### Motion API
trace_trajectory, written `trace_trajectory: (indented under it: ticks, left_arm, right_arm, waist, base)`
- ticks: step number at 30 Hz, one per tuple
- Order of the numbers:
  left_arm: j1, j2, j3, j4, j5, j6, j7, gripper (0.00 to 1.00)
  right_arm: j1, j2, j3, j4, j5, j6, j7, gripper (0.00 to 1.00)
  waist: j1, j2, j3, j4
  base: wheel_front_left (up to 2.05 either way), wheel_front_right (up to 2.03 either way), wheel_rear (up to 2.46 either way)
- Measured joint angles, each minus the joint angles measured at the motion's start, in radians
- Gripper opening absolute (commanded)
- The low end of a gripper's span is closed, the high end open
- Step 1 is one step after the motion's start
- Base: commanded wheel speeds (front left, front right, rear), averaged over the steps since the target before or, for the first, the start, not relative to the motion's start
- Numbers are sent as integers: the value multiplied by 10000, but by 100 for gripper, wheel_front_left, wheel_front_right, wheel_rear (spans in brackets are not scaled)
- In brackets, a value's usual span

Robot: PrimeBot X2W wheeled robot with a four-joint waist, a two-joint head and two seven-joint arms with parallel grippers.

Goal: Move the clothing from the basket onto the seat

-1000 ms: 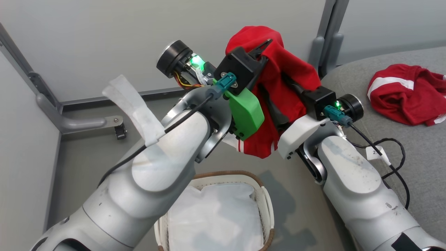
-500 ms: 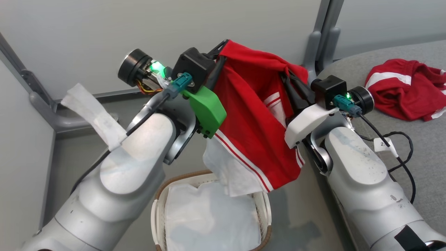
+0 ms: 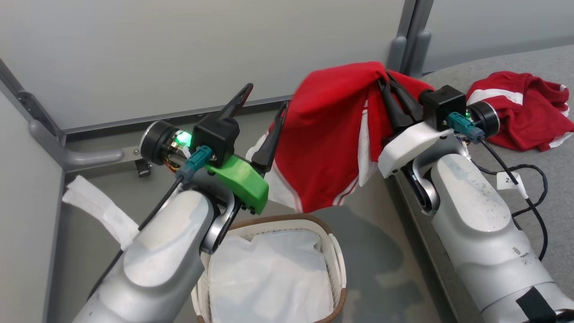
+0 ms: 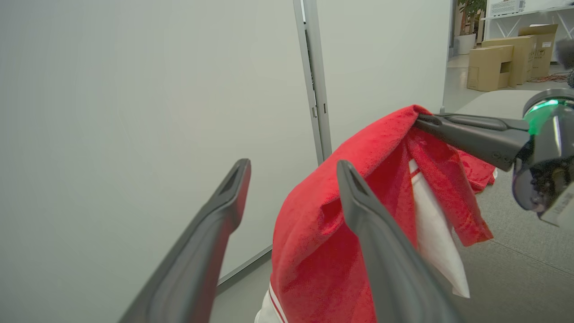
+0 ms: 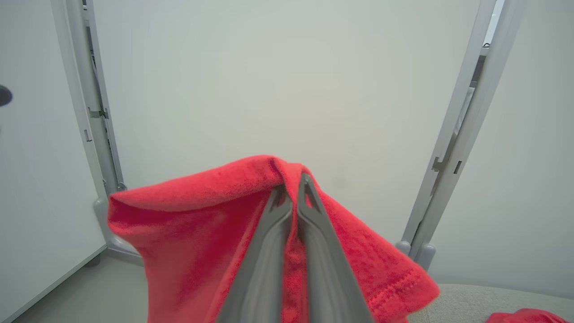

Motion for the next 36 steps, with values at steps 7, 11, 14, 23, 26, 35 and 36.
trace_trajectory:
  ticks: [7, 11, 14, 23, 26, 35, 36]
  left_arm:
    - [941, -69, -265, 136, -125, -73, -673, 100]
    - [1337, -69, -410, 255, -196, -105, -871, 100]
    - [1536, -96, -470, 318, -263, -111, -974, 100]
    - [1822, -286, -608, 407, -351, -105, -1241, 100]
    - [1812, -280, -617, 410, -337, -104, -1300, 100]
    - [1515, -290, -708, 403, -105, -111, -1386, 100]
    - [1479, -297, -721, 385, -71, -113, -1394, 100]
  right_arm:
    - [1, 2, -777, -46, -468, 0, 0, 0]
    - [0, -2, -1164, -167, -848, 0, 2, 0]
    - [0, 0, -1400, -265, -1095, 0, 2, 0]
    - [-18, -2, -2017, -468, -1546, 0, 2, 0]
    - [-63, -2, -2034, -518, -1511, 0, 2, 0]
    - [-192, -13, -2075, -596, -1580, 0, 2, 0]
    - [-193, -12, -2084, -594, -1622, 0, 2, 0]
  waist:
    - [0, 0, 117, -142]
    - [0, 0, 209, -311]
    - [0, 0, 283, -467]
    - [0, 0, 604, -1258]
    - [0, 1, 755, -1638]
    - [0, 0, 1351, -2938]
    - [0, 1, 1442, -3074]
  base:
    - [0, 0, 0]
    - [0, 0, 0]
    - [0, 0, 0]
    - [0, 0, 0]
    - [0, 0, 0]
    - [0, 0, 0]
    - [0, 0, 0]
